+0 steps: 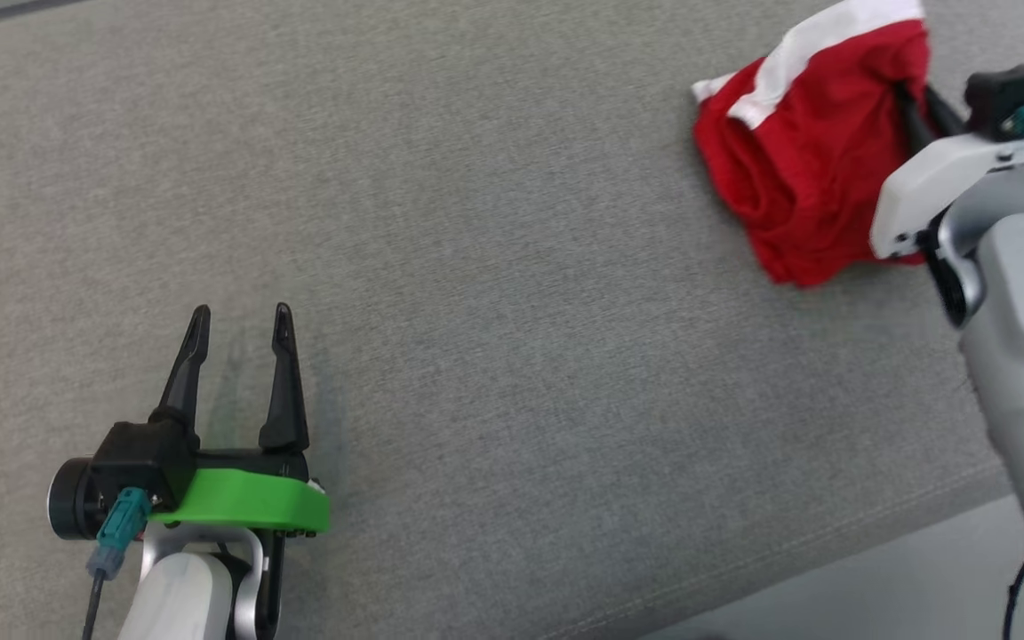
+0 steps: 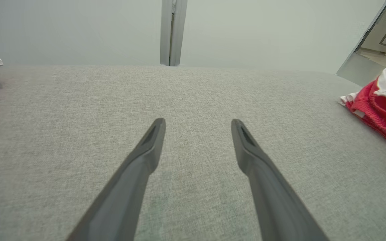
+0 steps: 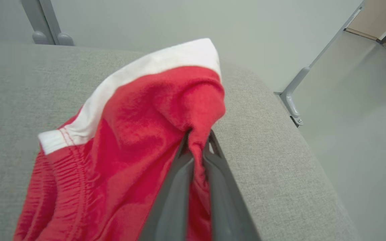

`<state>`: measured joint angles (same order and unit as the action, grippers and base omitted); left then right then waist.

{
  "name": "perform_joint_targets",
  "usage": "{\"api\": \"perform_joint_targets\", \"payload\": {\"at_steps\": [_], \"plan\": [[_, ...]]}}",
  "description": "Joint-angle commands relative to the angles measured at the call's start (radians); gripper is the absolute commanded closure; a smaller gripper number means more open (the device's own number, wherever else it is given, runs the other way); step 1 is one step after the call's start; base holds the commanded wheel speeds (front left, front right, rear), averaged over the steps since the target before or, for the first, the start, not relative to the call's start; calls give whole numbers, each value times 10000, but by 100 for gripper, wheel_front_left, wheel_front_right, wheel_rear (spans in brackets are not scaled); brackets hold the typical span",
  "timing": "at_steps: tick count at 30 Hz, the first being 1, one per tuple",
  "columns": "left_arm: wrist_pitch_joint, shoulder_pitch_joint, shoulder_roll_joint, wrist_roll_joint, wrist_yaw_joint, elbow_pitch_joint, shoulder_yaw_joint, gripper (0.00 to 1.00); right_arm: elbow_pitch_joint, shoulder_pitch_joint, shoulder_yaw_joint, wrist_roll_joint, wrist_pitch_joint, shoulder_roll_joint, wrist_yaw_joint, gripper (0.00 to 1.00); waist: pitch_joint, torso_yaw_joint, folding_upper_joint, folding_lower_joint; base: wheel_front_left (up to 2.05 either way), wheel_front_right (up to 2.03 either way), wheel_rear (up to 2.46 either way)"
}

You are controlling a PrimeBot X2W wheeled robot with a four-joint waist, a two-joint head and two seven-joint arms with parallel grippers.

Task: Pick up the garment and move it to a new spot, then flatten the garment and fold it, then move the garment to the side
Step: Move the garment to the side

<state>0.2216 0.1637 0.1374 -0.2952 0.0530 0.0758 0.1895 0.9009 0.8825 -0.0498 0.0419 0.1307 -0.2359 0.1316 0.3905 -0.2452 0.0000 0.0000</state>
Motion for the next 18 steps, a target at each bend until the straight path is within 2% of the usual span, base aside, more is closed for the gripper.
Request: {"api": "perform_joint_targets", "payload": {"at_steps": [1, 6, 13, 15, 16, 18], "plan": [[59, 183, 9, -8, 32, -25, -28, 0, 178, 321, 145, -30, -76, -306, -18, 100, 446, 862, 0, 0, 0, 0, 0], [169, 247, -113, -72, -33, -94, 91, 0, 696, 1060, 663, -154, -239, -1458, -18, 100, 774, 1500, 0, 0, 0, 0, 0], [284, 350, -247, -42, -55, -18, 276, 0, 1220, 1525, 1509, -549, -149, -2729, -18, 100, 1128, 2084, 0, 0, 0, 0, 0], [321, 384, -281, -42, -52, -7, 284, 0, 1312, 1555, 1756, -941, 17, -2919, -18, 55, 1190, 2159, 0, 0, 0, 0, 0], [340, 399, -297, -40, -54, 6, 282, 0, 1374, 1556, 1927, -1089, 128, -2945, -18, 0, 1215, 2180, 0, 0, 0, 0, 0], [352, 399, -314, -35, -48, 45, 275, 0, 1434, 1636, 2289, -1367, 411, -2925, -18, 0, 1222, 2188, 0, 0, 0, 0, 0]]}}
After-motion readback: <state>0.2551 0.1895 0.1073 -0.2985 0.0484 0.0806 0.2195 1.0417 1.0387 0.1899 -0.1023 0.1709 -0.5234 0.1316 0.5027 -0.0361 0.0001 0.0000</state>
